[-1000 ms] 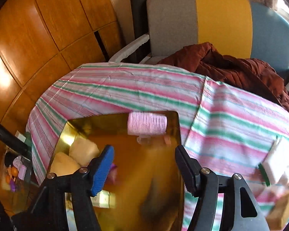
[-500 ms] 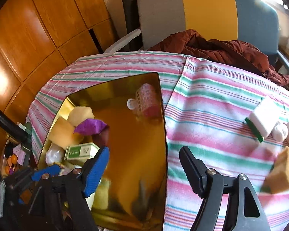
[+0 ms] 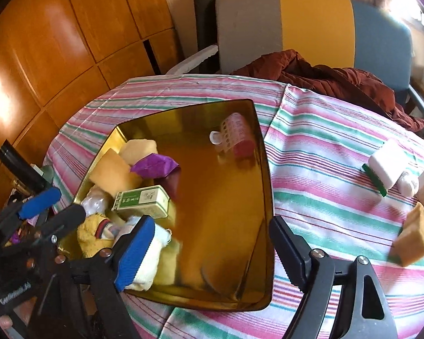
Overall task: Organize objects
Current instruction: 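Carry the roller pack and knit cylinder into the gold tray and release both, then move both grippers back toward the remaining items on the cloth, then grasp the WEIDAN cracker pack with the right gripper, then grasp a yellow sponge with the left gripper, then lift the sponge and cracker pack and carry both toward the gold tray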
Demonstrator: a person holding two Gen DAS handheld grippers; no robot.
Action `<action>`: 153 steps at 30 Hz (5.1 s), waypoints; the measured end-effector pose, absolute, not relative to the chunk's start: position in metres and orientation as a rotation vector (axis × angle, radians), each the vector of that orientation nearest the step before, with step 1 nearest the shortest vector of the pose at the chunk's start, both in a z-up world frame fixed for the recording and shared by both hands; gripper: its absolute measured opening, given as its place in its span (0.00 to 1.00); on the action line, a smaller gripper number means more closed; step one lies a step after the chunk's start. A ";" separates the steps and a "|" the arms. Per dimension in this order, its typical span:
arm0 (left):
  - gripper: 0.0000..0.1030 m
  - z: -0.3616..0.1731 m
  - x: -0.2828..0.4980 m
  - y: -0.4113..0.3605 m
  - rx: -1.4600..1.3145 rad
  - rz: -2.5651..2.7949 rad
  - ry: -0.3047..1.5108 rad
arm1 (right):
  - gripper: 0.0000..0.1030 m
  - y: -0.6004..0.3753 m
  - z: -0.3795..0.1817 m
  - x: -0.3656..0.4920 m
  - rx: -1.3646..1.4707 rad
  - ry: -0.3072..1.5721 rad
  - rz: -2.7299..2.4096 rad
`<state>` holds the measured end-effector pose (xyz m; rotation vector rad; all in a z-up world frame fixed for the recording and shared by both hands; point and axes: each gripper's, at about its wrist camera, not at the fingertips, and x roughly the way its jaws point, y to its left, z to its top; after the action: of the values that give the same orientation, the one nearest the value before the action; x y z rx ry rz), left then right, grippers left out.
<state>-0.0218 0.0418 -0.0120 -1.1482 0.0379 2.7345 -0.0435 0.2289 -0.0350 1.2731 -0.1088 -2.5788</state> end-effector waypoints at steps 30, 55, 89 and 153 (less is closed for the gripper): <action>0.64 -0.012 -0.011 0.054 -1.139 2.694 0.073 | 0.82 0.246 -0.035 -0.016 1.266 -0.189 -2.629; 0.64 -0.012 -0.006 0.074 -1.128 2.637 0.161 | 0.83 0.307 -0.042 -0.004 1.323 -0.305 -2.727; 0.64 0.013 -0.011 0.150 -1.030 2.367 0.181 | 0.83 0.611 -0.066 0.037 1.890 -0.526 -3.069; 0.46 -0.091 -0.012 0.376 -1.073 2.052 0.479 | 0.48 0.549 -0.092 0.010 1.697 -0.178 -2.783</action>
<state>-0.0121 0.3763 -0.0914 -1.0732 0.4791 2.0517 0.0099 0.5494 -0.0921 1.6970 -0.1778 -2.7834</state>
